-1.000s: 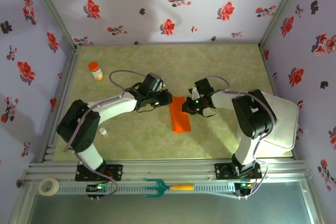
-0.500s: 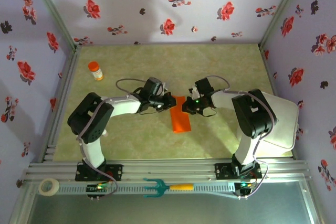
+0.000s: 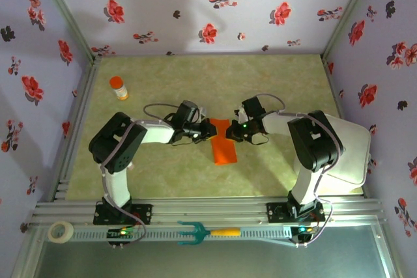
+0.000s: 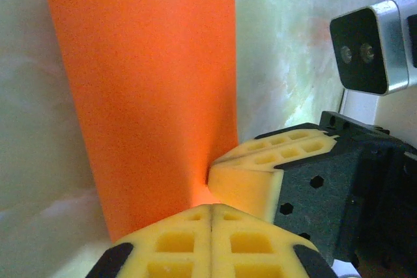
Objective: Fold a paper plane with a square sheet of paper (pick it up from the middle)
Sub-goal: First fold the square sheet of paper in half at the center of the table.
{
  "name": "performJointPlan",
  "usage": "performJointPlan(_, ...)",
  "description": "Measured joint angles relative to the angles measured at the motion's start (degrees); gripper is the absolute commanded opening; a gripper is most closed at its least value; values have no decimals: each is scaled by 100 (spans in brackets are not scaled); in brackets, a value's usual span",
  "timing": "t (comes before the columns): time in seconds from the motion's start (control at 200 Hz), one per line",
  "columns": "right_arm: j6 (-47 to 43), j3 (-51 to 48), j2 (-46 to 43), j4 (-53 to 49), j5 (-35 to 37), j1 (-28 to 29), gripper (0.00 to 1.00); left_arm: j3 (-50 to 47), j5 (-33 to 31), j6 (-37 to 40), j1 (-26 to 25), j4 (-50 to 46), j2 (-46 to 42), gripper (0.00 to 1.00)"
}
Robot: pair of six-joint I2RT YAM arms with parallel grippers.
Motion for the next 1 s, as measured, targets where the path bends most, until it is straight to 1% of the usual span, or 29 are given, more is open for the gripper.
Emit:
performJointPlan(0.27, 2, 0, 0, 2, 2, -4, 3, -74, 9, 52, 11, -33, 269, 0)
performJointPlan(0.565, 2, 0, 2, 4, -2, -4, 3, -98, 44, 199, 50, -11, 262, 0)
performJointPlan(0.815, 2, 0, 2, 4, -2, -4, 3, 356, -87, 463, 179, -927, 210, 0)
performJointPlan(1.0, 2, 0, 2, 4, -2, -4, 3, 758, -94, 575, 262, -1091, 345, 0)
